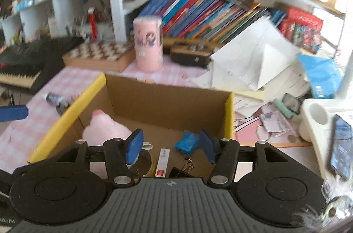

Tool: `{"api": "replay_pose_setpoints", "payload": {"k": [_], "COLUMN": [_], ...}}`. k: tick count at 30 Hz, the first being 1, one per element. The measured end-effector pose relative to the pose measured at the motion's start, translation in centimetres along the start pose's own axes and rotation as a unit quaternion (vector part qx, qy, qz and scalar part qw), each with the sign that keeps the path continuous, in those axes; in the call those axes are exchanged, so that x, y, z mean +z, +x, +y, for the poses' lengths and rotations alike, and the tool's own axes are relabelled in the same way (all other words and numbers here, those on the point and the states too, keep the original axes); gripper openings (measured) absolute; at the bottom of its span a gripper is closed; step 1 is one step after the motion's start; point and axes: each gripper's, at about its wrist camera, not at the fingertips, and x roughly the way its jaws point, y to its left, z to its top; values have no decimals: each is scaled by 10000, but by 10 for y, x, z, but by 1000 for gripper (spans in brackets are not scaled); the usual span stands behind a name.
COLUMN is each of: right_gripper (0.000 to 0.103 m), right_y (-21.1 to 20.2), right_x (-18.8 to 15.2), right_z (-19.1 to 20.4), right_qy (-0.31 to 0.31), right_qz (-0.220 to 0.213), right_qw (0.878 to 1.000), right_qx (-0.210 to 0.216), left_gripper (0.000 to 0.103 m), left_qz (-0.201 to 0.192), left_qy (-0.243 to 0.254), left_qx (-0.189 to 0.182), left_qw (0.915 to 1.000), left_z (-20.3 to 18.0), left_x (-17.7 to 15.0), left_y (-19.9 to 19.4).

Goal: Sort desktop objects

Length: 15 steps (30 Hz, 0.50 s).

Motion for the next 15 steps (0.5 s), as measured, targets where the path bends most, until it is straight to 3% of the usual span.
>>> {"api": "replay_pose_setpoints", "payload": {"k": [4, 6, 15], "right_gripper": [70, 72, 86], "right_y": [-28, -40, -65], "right_x": [-10, -16, -50], "right_z": [3, 5, 22], "right_qy": [169, 276, 759], "right_qz": [-344, -465, -542], "right_qw": [9989, 9978, 9920], "right_qx": [-254, -382, -845], "left_gripper": [98, 98, 98], "left_qz": [-90, -102, -21], "left_qy": [-138, -206, -413], "left_qx": [96, 128, 132], "left_qw": [9998, 9997, 9991], "left_z": [7, 10, 30], "left_x": [-7, -11, -31], "left_y": [-11, -15, -28]}}
